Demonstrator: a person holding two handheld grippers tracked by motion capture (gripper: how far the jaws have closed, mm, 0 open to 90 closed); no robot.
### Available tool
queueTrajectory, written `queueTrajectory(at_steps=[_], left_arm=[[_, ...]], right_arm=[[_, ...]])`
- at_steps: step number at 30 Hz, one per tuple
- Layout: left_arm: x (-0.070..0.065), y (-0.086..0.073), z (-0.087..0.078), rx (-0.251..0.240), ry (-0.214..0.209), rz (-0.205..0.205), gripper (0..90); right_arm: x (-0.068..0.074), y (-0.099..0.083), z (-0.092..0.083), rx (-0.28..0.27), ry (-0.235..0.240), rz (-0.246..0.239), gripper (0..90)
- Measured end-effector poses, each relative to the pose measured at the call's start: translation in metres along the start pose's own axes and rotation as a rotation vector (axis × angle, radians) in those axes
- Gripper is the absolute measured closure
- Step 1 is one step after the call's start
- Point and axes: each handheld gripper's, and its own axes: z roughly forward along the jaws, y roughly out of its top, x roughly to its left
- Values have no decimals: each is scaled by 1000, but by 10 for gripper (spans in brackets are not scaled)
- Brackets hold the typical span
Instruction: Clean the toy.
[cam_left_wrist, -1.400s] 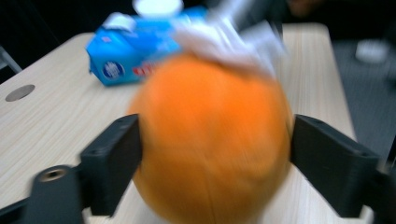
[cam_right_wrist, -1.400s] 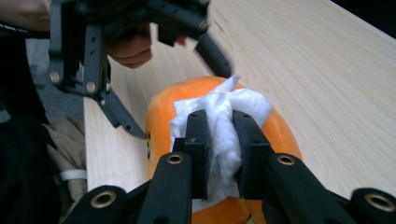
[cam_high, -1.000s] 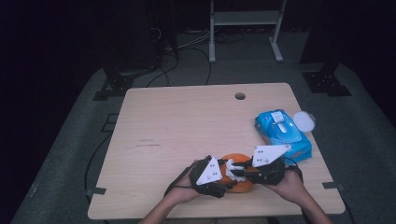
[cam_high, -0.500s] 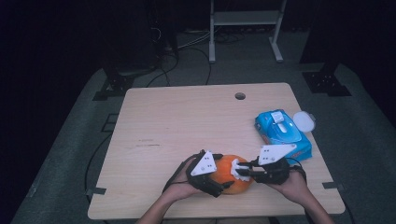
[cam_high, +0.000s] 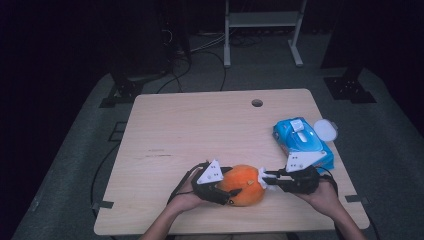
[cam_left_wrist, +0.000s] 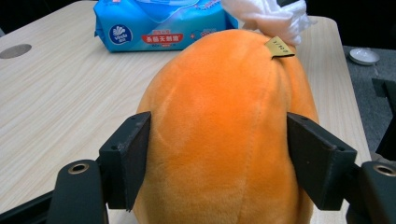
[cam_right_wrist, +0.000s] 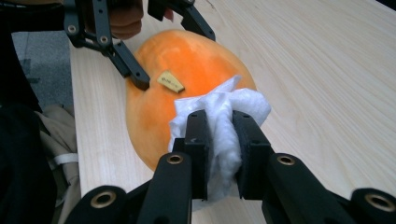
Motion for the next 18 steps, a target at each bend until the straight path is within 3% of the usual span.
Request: queueTrajectory(at_steps=[4,6,9,10,14,16,18], left_arm=[[-4,1,1,12,-19,8,222],[0,4,0,19,-17,-21,133],[3,6,4,37,25,-42,29],[3,6,6,44,3,-58,68],[-2,9,3,-5,38,-6,272],[-3,17,0,-44,87,41,316],[-5,21,0,-49,141,113,316]], right_arm=[[4,6,9,-4,16,-13,765],[2,5,10,-16,38,5,764],[3,2,13,-23,53,14,764],[2,2,13,-23,50,14,764],[2,5,11,-21,21,8,765],[0,10,6,-49,9,8,765],[-1,14,3,-61,-14,4,765]])
